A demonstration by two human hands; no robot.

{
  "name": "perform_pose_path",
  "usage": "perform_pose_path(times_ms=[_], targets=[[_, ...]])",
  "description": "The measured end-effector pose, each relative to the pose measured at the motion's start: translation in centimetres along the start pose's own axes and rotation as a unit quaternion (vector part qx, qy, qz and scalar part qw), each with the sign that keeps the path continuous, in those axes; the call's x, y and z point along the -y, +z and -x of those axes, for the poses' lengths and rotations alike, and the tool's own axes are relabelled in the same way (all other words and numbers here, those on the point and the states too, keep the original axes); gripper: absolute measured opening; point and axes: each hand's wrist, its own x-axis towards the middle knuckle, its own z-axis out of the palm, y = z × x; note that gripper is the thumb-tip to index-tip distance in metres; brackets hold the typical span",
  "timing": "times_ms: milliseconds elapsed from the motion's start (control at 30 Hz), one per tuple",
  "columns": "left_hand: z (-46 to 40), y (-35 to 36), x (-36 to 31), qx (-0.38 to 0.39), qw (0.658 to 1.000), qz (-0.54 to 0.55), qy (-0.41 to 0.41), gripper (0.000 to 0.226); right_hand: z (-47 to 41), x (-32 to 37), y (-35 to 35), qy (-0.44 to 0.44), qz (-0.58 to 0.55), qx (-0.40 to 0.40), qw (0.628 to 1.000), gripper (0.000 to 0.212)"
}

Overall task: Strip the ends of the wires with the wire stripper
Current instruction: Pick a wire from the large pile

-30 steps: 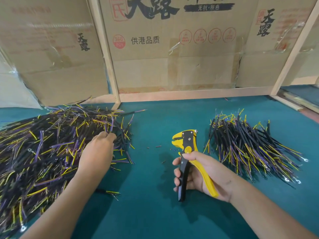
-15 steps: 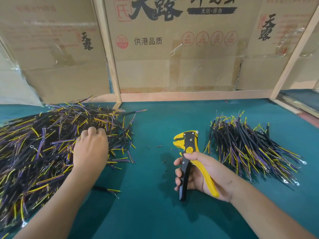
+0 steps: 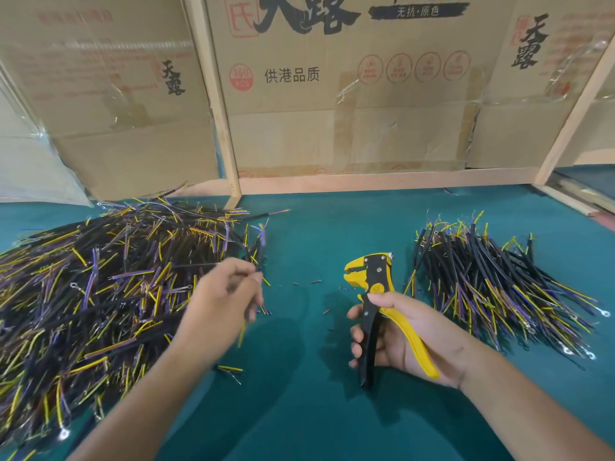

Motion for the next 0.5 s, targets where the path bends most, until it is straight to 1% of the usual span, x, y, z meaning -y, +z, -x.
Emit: perform_pose_path(times_ms=[33,67,100,167,233,333,433,500], targets=[[0.4,0.7,0.0,0.039,0.997,0.066,-0.013,0.007,0.0,0.0,0.0,-0.001,-0.002,-0.001,1.0,0.042],[0.7,1.1,0.2,0.068,0.992,0.108,-0.018,0.007,0.0,-0.1,0.0,-0.004,-0.006,-0.001,1.0,0.042],[1.0,1.3,0.3,0.09,0.987,0.135,-0.021,0.009,0.0,-0.2,0.0,-0.009,-0.009,-0.003,1.0,0.042],[1.5,1.5,0.6,0.109,0.98,0.161,-0.03,0.014,0.2,-0.4,0.0,-0.019,-0.013,-0.008,1.0,0.041],[1.6,1.7,0.7,0.111,0.979,0.166,-0.048,0.019,0.3,-0.6,0.1,-0.03,-0.023,-0.021,0.999,0.041],[1.3,2.2,1.3,0.109,0.98,0.147,-0.072,0.013,0.2,-0.5,0.0,-0.033,-0.027,-0.027,0.999,0.042],[1.0,2.5,1.3,0.134,0.982,0.121,-0.056,0.011,0.2,-0.5,-0.2,-0.037,-0.013,-0.011,0.999,0.04],[1.0,2.7,1.1,0.144,0.98,0.12,-0.06,0.017,0.1,-0.6,-0.1,-0.045,-0.003,-0.014,0.999,0.04]])
